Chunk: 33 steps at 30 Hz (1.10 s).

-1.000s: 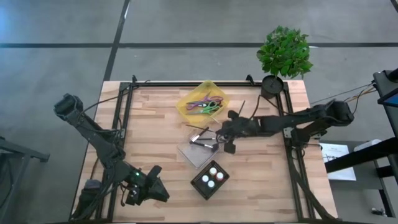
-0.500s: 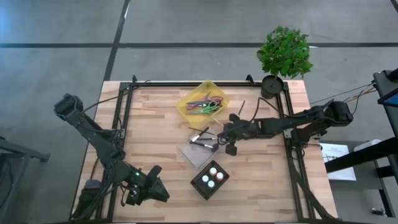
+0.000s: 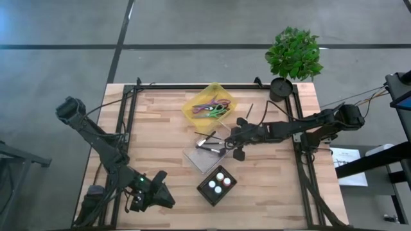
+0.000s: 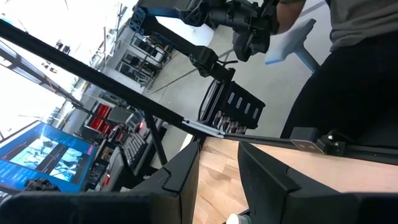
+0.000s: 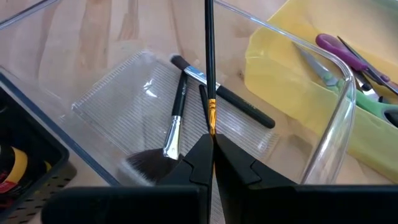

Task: Pick & Place Paint Supplies
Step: Put the paint brush into the transparent bin, then put the eyeshadow brush into the transparent bin

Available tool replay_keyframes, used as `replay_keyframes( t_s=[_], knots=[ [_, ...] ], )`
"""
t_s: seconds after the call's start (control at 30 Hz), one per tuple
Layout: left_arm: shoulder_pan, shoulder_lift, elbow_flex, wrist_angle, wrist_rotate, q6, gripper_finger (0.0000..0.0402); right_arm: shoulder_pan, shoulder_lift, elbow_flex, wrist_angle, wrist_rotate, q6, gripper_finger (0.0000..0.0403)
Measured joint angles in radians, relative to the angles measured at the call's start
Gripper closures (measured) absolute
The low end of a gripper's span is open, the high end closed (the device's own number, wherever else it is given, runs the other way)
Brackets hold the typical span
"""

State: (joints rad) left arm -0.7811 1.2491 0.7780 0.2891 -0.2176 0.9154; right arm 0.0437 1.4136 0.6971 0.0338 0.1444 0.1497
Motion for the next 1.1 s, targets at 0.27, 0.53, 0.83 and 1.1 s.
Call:
replay_keyframes(
  t_s=[0.27,0.53,0.83,1.1],
  knots=[
    [0.0,0.0,0.0,-0.003,0.0,0.0,0.0283,0.0,0.0,0.0,-0.006,0.0,0.004,0.0394],
    [0.0,0.0,0.0,-0.003,0.0,-0.002,0.0283,0.017,0.0,-0.006,-0.038,0.004,0.03,0.0392],
    [0.0,0.0,0.0,-0.004,0.0,-0.003,0.0283,0.018,-0.001,-0.025,-0.026,0.016,0.052,0.0285],
    [0.0,0.0,0.0,-0.005,0.0,-0.004,0.0283,0.019,-0.012,-0.024,0.008,0.043,0.037,0.0217]
  ],
)
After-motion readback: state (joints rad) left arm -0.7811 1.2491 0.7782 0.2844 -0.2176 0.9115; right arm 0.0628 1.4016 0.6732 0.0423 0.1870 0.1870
